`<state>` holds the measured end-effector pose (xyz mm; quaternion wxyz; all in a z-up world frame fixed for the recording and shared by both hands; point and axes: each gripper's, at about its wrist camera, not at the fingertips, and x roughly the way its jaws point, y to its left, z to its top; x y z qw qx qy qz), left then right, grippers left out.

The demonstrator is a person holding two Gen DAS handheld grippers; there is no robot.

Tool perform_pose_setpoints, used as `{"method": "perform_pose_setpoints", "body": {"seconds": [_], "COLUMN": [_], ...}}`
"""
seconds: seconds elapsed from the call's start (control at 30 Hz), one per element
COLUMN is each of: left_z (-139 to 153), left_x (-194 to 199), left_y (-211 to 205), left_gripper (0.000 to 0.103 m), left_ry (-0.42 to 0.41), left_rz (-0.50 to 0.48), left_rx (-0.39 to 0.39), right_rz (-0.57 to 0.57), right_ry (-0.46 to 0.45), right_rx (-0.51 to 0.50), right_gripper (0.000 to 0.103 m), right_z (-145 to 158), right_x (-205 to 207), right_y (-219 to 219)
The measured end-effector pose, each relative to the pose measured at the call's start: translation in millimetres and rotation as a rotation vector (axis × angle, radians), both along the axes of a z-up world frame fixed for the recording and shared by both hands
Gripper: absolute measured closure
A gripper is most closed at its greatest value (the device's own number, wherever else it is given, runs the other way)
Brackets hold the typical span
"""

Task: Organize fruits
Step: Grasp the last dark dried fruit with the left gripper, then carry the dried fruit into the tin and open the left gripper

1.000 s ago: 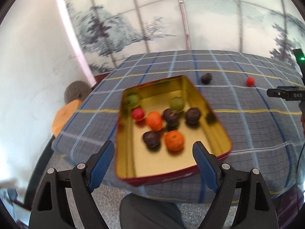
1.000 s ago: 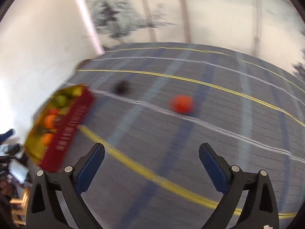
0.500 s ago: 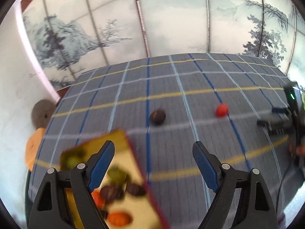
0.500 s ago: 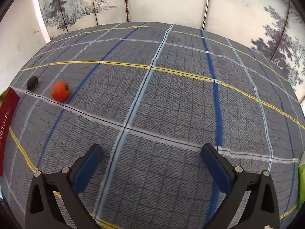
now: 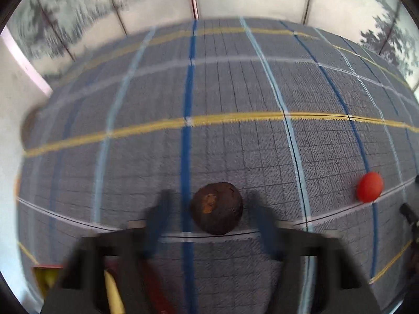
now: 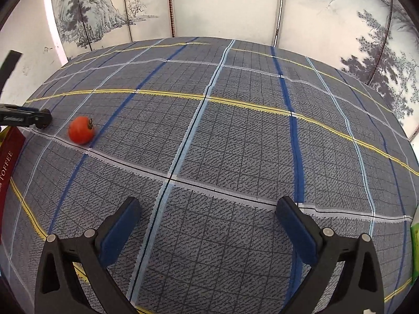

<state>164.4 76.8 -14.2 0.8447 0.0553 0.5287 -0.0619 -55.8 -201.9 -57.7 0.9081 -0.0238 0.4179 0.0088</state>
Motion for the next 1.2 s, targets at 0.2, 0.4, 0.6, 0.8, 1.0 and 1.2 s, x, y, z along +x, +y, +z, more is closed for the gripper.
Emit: {"method": "perform_pose_setpoints", "body": {"seconds": [0.2, 0.4, 0.6, 0.8, 1.0, 1.2], "left_z": [9, 34, 54, 59, 61, 56], "left_x": [-21, -102, -166, -204, -240, -249], "left_y": [-4, -20, -12, 27, 69, 104], "left_gripper": [0.065, 0.065, 0.065, 0.065, 0.065, 0.065], "left_ry": [-0.024, -0.117, -0.170, -0.184, -0.230, -0.230], "left_rz": [0.037, 0.052, 0.080, 0.184, 0.273, 0.334], "left_rx": [-0.047, -0.133, -0.178, -0.169, -0.057, -0.020], "right_rz": [0.000, -0.004, -0.004, -0.004, -0.005, -0.005], "right_ry": [0.000, -0.001, -0.002, -0.001, -0.002, -0.001], "right_rx": [0.000, 0.000, 0.001, 0.001, 0.001, 0.001], "right_gripper": [0.000, 0.000, 0.000, 0.000, 0.000, 0.000], "right_z": [1, 1, 1, 1, 1, 1], "right_x": [0, 0, 0, 0, 0, 0], "right_y": [0, 1, 0, 0, 0, -1]}}
